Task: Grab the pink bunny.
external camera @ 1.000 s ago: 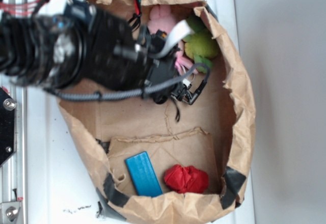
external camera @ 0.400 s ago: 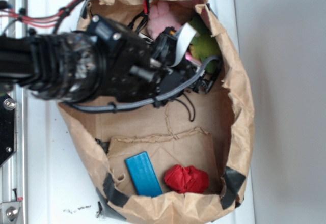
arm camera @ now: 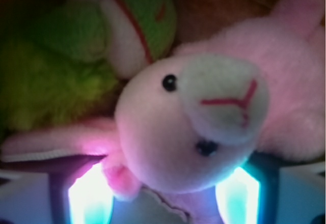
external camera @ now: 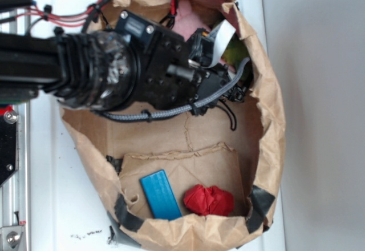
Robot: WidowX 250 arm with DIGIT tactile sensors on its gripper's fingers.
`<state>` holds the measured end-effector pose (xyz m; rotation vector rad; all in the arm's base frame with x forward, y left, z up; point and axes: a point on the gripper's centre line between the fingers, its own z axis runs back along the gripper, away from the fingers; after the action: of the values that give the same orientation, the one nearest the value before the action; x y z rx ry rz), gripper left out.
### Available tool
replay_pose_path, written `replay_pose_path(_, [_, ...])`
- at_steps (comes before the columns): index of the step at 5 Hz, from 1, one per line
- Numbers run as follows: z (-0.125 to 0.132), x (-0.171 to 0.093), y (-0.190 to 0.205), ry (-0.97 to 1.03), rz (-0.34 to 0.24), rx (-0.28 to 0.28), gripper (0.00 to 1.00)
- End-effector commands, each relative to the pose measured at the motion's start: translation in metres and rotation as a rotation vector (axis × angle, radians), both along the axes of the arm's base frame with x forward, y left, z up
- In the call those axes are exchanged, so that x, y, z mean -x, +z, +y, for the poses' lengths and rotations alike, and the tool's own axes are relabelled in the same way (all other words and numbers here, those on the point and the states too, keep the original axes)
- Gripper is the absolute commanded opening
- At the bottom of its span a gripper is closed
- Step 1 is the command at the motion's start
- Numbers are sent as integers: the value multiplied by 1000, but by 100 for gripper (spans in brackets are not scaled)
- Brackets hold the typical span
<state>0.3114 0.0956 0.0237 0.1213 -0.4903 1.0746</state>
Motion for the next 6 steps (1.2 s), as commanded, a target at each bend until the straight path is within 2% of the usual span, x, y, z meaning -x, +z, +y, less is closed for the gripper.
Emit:
replay_pose_path(1, [7,7,9,-31,-63,-38,0])
replay_pose_path(4, [4,11,12,-63,-67,-27,0])
replay_pose_path(5, [4,18,23,-97,-42,11,100])
replay_pose_path(6, [3,30,44,-145,-37,73,100])
